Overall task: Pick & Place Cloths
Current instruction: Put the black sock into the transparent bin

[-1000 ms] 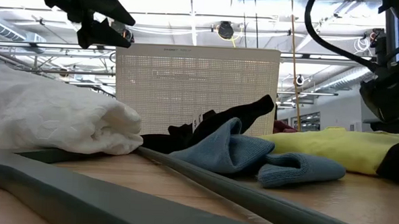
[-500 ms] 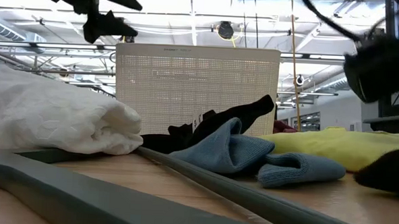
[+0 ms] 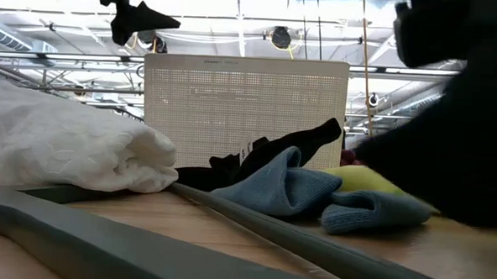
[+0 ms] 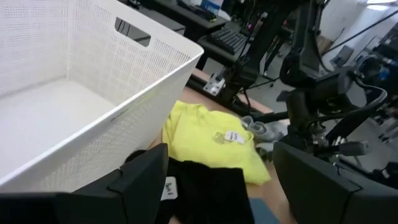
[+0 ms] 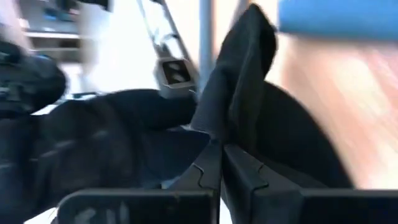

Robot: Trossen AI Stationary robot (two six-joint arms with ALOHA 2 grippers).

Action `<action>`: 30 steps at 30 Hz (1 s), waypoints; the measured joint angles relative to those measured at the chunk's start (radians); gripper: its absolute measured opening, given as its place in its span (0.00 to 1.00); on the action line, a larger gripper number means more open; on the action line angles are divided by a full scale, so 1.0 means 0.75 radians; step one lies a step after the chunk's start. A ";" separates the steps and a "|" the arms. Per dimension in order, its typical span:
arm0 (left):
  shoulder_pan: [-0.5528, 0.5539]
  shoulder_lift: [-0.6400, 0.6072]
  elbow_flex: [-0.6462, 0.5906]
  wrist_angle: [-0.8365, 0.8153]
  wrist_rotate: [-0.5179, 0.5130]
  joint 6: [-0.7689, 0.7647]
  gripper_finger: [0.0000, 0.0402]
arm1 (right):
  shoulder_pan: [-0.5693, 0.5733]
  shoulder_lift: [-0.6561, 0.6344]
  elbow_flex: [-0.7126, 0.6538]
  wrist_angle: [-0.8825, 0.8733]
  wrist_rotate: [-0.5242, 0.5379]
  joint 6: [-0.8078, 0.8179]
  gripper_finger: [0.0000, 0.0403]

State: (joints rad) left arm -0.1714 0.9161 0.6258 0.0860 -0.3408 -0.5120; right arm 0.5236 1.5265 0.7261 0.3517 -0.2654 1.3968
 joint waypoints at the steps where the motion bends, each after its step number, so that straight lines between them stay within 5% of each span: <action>1: 0.000 0.000 0.000 0.011 0.000 -0.007 0.73 | -0.006 0.000 0.000 0.040 0.011 -0.011 0.00; 16: -0.004 0.000 0.000 0.273 0.004 -0.063 0.73 | -0.169 -0.002 0.001 0.775 0.125 -0.243 0.00; 30: -0.165 0.134 0.002 0.676 -0.144 0.067 0.73 | -0.517 -0.002 0.243 0.922 -0.494 -0.331 0.00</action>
State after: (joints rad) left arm -0.2953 1.0164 0.6277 0.5933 -0.4490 -0.4615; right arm 0.1356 1.5249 0.9087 1.0430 -0.6359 1.1487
